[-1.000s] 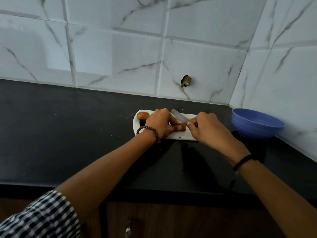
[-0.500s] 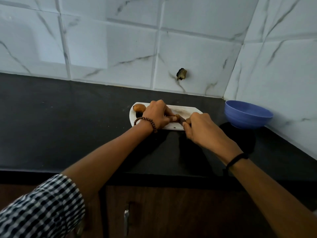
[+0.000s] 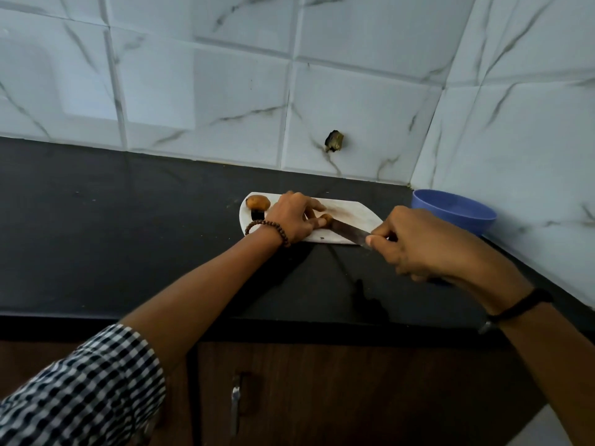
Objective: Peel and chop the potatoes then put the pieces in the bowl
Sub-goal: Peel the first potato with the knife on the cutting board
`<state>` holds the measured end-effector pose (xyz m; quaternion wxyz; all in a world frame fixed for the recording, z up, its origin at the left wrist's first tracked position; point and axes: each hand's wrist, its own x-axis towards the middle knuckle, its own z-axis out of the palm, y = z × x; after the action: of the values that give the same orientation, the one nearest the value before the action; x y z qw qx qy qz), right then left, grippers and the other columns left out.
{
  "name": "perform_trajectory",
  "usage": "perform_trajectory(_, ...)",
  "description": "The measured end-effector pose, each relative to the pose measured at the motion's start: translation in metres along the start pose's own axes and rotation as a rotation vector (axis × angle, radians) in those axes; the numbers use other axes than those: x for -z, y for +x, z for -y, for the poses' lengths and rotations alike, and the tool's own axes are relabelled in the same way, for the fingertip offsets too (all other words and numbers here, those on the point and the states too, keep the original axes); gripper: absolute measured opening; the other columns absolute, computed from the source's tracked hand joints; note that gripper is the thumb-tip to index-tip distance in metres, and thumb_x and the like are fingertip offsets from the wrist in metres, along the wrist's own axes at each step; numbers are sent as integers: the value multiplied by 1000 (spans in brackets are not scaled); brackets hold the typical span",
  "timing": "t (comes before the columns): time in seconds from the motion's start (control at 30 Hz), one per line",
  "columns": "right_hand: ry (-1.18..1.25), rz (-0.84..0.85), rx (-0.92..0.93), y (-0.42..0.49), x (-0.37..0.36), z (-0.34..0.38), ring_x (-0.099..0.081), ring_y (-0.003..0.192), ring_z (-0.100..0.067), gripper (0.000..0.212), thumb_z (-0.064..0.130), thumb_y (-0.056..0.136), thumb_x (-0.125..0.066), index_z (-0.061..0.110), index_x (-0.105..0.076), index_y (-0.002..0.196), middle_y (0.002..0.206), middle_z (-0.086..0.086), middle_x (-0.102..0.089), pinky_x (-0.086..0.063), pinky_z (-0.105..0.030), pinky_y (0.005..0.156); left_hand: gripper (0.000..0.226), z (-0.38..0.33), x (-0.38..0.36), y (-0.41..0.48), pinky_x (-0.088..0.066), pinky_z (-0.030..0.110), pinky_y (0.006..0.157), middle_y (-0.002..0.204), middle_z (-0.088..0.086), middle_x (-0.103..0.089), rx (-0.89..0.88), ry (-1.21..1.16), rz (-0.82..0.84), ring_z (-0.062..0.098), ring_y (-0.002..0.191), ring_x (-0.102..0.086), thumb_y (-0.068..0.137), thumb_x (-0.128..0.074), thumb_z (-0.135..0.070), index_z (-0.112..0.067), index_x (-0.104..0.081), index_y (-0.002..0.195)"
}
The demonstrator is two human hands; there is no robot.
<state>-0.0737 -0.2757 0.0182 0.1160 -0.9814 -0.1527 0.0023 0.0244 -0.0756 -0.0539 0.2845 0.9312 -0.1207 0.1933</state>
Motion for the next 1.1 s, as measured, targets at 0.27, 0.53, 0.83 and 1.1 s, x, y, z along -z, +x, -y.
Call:
perform_trajectory(0.27, 244, 34, -65, 0, 23, -10, -46, 38, -10, 41, 32, 100, -56, 13, -60, 64, 43, 3, -53, -39, -20, 40, 22, 5, 3, 3, -49, 34, 91, 102, -3, -71, -45, -10, 32, 11, 90, -59, 89, -66, -29, -24, -71, 110)
perform_trajectory(0.53, 419, -213, -91, 64, -20, -2, -61, 58, -17, 24, 30, 86, -76, 9, -68, 96, 72, -8, -68, -49, -25, 48, 19, 5, 1, 3, -48, 38, 95, 103, -8, -66, -25, -31, 57, 15, 101, -56, 89, -65, -17, -21, -67, 108)
perform_trajectory(0.83, 499, -254, -69, 110, -43, -2, -55, 49, -15, 24, 18, 77, -78, 7, -66, 95, 72, -8, -66, -43, -22, 39, 20, 8, 2, 1, -50, 40, 91, 87, -14, -59, -37, -73, 25, 15, 100, -56, 85, -70, -33, -19, -67, 100)
perform_trajectory(1.1, 549, -310, -55, 154, -27, 12, -44, 39, -11, 19, 10, 79, -73, 4, -66, 95, 66, -6, -59, -30, -14, 32, 33, 7, -3, 3, -43, 40, 100, 79, -17, -60, -40, -43, 8, 17, 108, -52, 76, -72, -52, -24, -69, 93)
